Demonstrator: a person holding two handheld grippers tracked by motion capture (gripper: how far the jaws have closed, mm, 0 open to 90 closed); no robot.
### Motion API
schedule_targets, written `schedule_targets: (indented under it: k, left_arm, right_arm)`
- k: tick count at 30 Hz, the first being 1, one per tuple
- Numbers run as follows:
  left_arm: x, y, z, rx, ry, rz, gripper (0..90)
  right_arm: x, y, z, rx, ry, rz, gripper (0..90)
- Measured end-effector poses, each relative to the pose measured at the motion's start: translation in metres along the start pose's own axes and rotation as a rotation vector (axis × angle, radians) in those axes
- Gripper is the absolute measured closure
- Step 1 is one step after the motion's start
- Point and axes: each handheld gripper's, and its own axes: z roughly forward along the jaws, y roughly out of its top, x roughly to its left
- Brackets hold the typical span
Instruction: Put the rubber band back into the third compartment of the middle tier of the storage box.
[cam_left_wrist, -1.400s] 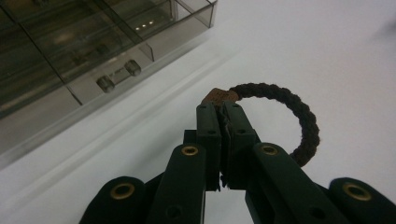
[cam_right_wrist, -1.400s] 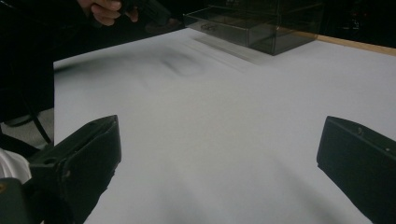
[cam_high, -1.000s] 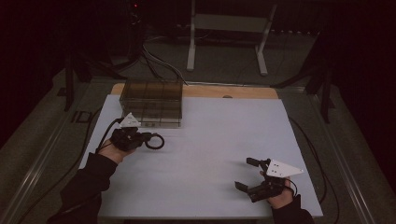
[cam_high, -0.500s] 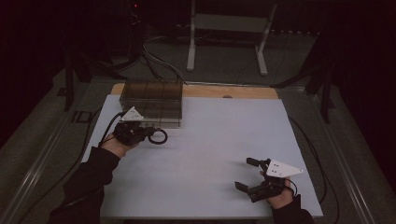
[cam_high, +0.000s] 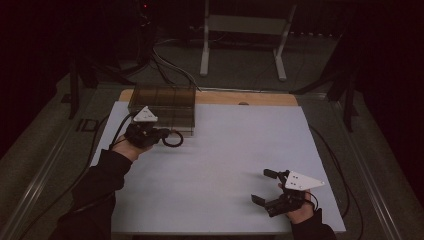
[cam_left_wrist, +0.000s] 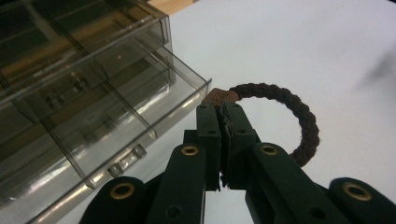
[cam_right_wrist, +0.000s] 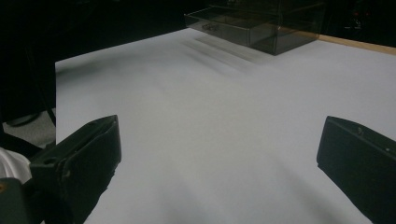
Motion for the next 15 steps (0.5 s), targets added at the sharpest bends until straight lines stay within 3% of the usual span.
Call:
schedule_targets:
  k: [15]
  left_arm:
    - [0.009,0.018,0.005,-0.043,0.005,-0.014,88.5]
  right_arm:
    - [0.000,0.000,0.000,0.001,0.000,-0.004,0.0]
